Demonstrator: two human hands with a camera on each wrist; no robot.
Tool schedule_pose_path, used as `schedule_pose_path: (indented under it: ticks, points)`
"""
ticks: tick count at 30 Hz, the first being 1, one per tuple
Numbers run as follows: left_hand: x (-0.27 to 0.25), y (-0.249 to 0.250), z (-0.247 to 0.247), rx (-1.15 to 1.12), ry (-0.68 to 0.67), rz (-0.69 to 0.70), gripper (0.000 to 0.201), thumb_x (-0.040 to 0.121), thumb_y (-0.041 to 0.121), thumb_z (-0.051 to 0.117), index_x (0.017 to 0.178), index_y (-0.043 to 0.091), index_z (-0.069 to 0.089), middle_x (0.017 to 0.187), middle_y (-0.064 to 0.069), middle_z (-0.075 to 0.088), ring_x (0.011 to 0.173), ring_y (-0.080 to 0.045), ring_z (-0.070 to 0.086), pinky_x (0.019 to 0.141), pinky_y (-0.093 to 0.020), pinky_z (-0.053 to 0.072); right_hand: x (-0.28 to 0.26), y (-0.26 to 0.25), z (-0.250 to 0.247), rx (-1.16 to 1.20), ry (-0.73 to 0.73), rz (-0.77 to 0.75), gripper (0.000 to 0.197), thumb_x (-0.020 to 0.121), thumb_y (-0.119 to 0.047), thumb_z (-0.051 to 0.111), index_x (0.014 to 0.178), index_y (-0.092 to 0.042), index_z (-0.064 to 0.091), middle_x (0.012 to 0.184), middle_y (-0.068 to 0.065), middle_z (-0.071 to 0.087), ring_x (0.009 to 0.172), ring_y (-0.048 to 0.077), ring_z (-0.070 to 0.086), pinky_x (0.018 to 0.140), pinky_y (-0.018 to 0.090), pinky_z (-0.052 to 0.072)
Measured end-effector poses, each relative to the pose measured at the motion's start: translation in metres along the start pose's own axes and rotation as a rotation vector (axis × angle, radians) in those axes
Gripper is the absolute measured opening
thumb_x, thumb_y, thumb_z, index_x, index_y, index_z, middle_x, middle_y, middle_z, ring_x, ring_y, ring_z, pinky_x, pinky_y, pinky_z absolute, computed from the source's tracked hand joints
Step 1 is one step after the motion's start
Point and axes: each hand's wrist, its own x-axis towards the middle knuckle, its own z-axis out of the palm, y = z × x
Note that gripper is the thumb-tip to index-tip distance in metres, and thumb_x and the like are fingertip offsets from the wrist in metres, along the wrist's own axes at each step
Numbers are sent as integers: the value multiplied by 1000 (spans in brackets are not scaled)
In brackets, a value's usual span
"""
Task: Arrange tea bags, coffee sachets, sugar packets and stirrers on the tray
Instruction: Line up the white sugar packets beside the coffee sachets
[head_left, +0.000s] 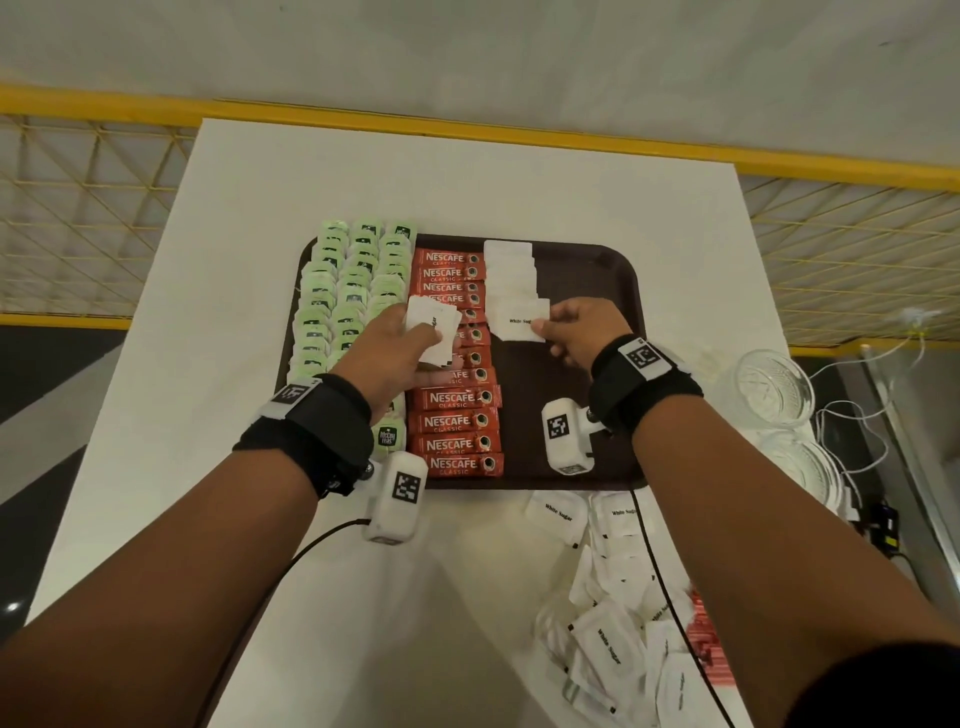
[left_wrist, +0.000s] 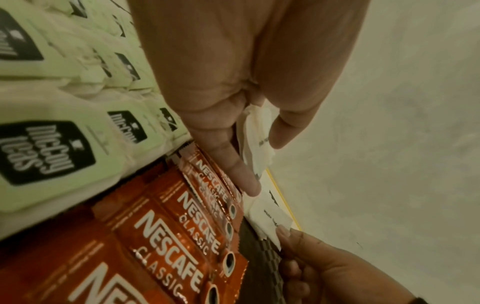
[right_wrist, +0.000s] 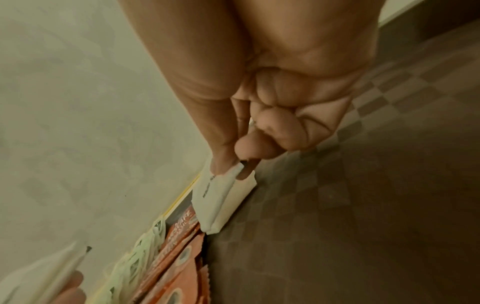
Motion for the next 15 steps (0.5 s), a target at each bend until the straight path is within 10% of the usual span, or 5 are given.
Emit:
schedule_pose_path:
  ticks: [9,12,15]
  points:
    - [2,-2,-3,55,-1,-3,33,100,5,43,133,7,42,122,-15,60,99,-29,70,75,-33,62,16,-5,11,-262,37,37,23,82,-35,76,83,-16,62,92,8,71,86,22,67,85,39,56]
    - [2,-3,-3,166,-4,44,37,96,0,54,131,7,43,119,-7,57,93,-17,66,62,-18,57,17,-3,11,-288,124,3,30,81,-41,74,85,-16,59,84,0,65,82,20,64,74,34,54]
    - [5,-8,-3,166,-7,42,51,91,2,64,136,11,43,127,-10,57,103,-22,66,72,-30,61,2,-14,10,-256,144,-138,32,86,-46,67,94,-16,60,84,-7,59,79,11,58,66,24,44]
